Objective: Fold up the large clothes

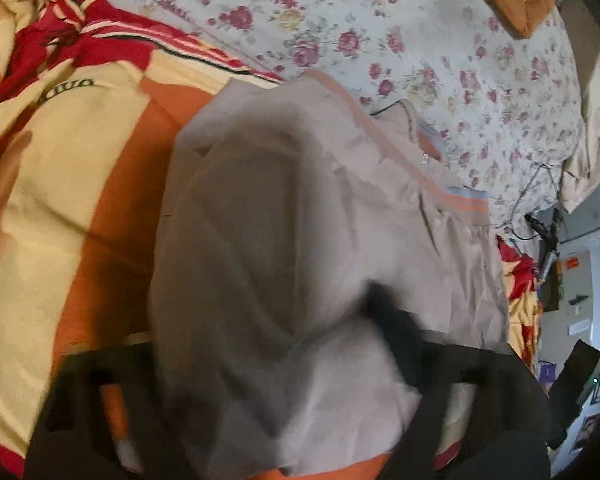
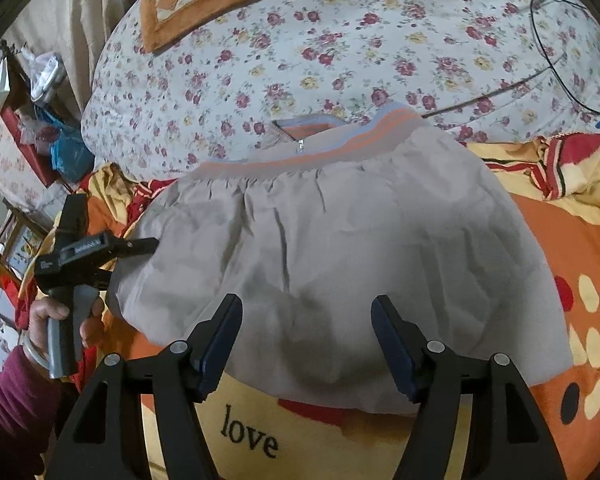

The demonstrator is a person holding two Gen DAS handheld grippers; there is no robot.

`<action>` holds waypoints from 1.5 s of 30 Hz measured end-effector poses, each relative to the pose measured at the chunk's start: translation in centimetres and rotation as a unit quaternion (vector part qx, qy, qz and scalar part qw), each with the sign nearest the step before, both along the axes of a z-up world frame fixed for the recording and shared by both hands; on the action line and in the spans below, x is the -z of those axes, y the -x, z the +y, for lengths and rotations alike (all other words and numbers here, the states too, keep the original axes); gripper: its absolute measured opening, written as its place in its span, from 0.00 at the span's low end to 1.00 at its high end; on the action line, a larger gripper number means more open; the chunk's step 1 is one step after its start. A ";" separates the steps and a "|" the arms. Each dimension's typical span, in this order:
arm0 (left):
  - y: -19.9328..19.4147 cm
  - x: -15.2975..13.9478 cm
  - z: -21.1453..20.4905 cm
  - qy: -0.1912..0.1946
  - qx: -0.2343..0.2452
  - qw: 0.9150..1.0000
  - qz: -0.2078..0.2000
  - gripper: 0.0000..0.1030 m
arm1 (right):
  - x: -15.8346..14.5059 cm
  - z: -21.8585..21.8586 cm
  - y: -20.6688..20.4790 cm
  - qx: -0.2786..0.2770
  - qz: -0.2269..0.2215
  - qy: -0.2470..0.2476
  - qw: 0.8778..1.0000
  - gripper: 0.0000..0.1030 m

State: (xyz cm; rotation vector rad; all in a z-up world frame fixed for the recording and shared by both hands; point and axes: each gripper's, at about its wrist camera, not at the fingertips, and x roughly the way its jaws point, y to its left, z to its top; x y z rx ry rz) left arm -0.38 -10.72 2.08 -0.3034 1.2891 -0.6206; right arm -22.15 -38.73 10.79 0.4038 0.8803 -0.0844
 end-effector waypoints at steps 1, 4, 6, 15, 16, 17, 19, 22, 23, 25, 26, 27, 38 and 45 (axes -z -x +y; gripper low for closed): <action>-0.1 -0.1 0.2 0.010 -0.007 1.000 0.006 0.41 | -0.1 -0.2 0.2 0.002 -0.001 0.002 1.000 0.67; 0.0 -0.5 0.7 0.037 -0.021 0.999 0.015 0.25 | -0.4 -0.8 0.8 0.007 -0.003 0.008 1.000 0.69; 0.4 -1.2 0.4 0.026 -0.018 0.999 0.002 0.21 | -0.5 -1.3 1.3 0.013 -0.007 0.005 1.000 0.69; 1.9 -3.8 -1.6 -0.040 -0.008 0.997 -0.058 0.19 | -0.5 -2.0 1.7 0.023 -0.007 0.004 1.000 0.69; 2.0 -4.0 -1.7 -0.042 -0.008 0.997 -0.061 0.19 | -0.4 -2.0 1.6 0.024 -0.002 0.013 1.000 0.69; 2.0 -4.1 -1.7 -0.043 -0.008 0.997 -0.062 0.19 | -0.3 -1.9 1.6 0.023 0.002 0.018 1.000 0.69; 2.2 -4.4 -1.8 -0.046 -0.007 0.997 -0.065 0.19 | -0.2 -1.9 1.6 0.022 0.005 0.020 1.000 0.69; 2.6 -5.0 -2.2 -0.051 -0.002 0.996 -0.074 0.18 | 0.3 -2.3 1.8 0.024 0.018 0.022 0.999 0.69; 2.8 -5.3 -2.4 -0.052 0.001 0.996 -0.077 0.17 | 0.3 -2.4 1.9 0.024 0.021 0.024 0.999 0.69; 3.2 -6.1 -2.9 -0.055 0.008 0.995 -0.085 0.17 | 0.4 -2.7 2.2 0.024 0.024 0.026 0.999 0.69; 3.5 -6.6 -3.2 -0.055 0.011 0.995 -0.088 0.16 | 0.4 -2.9 2.4 0.025 0.023 0.025 0.999 0.69; 3.7 -7.1 -3.6 -0.053 0.015 0.994 -0.090 0.16 | 0.3 -3.1 2.6 0.026 0.021 0.024 0.999 0.69; 7.6 -14.3 -15.4 -0.005 0.114 0.986 -0.122 0.07 | -0.3 -7.4 6.5 0.085 -0.009 -0.009 0.996 0.71; 11.5 -11.3 -26.7 -0.020 0.196 0.975 -0.107 0.07 | 0.4 -10.9 9.4 0.127 -0.011 -0.026 0.992 0.71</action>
